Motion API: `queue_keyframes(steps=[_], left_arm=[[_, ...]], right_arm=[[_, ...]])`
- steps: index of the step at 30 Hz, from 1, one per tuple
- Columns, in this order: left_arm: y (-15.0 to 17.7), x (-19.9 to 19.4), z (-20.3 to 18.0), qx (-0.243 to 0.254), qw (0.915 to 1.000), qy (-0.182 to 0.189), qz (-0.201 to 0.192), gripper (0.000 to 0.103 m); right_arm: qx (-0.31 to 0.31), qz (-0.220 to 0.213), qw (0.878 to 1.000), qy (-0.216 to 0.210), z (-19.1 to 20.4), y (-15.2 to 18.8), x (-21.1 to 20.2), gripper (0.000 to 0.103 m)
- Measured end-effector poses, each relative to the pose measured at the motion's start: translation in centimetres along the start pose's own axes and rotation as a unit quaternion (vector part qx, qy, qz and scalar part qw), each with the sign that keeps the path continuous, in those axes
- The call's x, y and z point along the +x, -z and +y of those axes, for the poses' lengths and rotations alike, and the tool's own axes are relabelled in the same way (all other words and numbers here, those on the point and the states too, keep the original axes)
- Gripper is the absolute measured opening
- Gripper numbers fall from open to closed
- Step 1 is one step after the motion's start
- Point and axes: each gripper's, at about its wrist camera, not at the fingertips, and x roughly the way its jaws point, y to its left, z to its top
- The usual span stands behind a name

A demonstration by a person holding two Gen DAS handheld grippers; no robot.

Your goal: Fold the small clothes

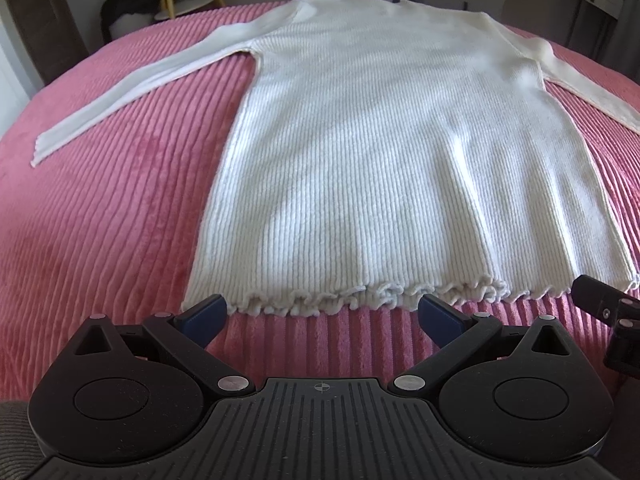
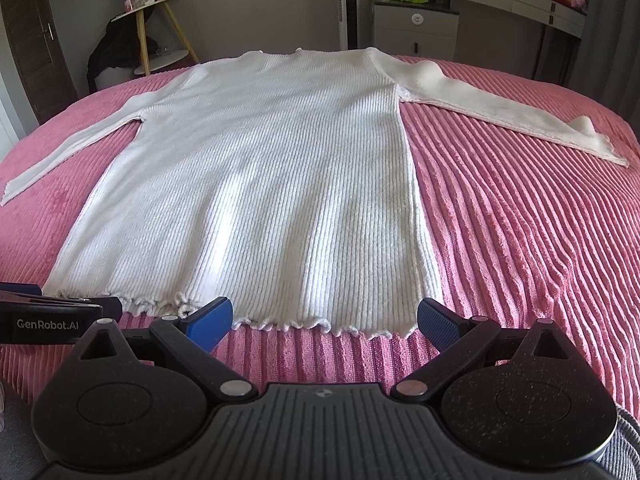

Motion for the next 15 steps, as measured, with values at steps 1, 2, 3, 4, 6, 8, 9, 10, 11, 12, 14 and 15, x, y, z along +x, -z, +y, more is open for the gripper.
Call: queue_keyframes(steps=[1,2,3,4,6,8,9,10,11,12,14,15], left_arm=[[0.0,0.1,0.0,0.000,1.0000,0.000,0.000,0.103],[0.0,0.1,0.0,-0.001,1.0000,0.000,0.001,0.103],[-0.1,0.1,0.0,-0.002,1.0000,0.000,0.001,0.103],[-0.1,0.1,0.1,-0.004,1.0000,0.002,0.000,0.103],[-0.2,0.1,0.1,-0.008,1.0000,0.004,-0.002,0.103],[-0.3,0.1,0.2,-0.011,0.9999,0.006,-0.003,0.103],[-0.3,0.1,0.2,-0.013,0.9999,0.007,-0.004,0.103],[-0.4,0.0,0.3,-0.015,0.9998,0.010,-0.006,0.103],[-0.4,0.0,0.3,-0.017,0.9998,0.012,-0.008,0.103],[-0.5,0.0,0.3,-0.018,0.9997,0.013,-0.008,0.103],[-0.7,0.1,0.3,-0.020,0.9996,0.018,-0.007,0.103],[-0.7,0.1,0.4,-0.022,0.9995,0.021,-0.007,0.103]], right_arm=[[-0.001,0.000,1.000,-0.001,0.0,0.0,0.0,0.099],[-0.001,0.001,1.000,-0.002,0.1,0.0,0.1,0.099],[-0.001,0.001,1.000,-0.004,0.0,-0.1,0.2,0.099],[0.000,0.001,1.000,-0.006,0.0,0.0,0.2,0.099],[0.003,0.000,1.000,-0.013,-0.1,0.0,0.2,0.099],[0.007,0.000,1.000,-0.019,-0.2,-0.1,0.3,0.099],[0.010,0.000,1.000,-0.023,-0.3,-0.1,0.3,0.099],[0.013,-0.002,1.000,-0.028,-0.4,-0.1,0.3,0.099],[0.017,-0.004,0.999,-0.032,-0.5,-0.1,0.3,0.099],[0.021,-0.006,0.999,-0.035,-0.6,-0.2,0.3,0.099],[0.029,-0.009,0.998,-0.049,-0.8,-0.3,0.4,0.099],[0.032,-0.008,0.998,-0.061,-1.0,-0.4,0.5,0.099]])
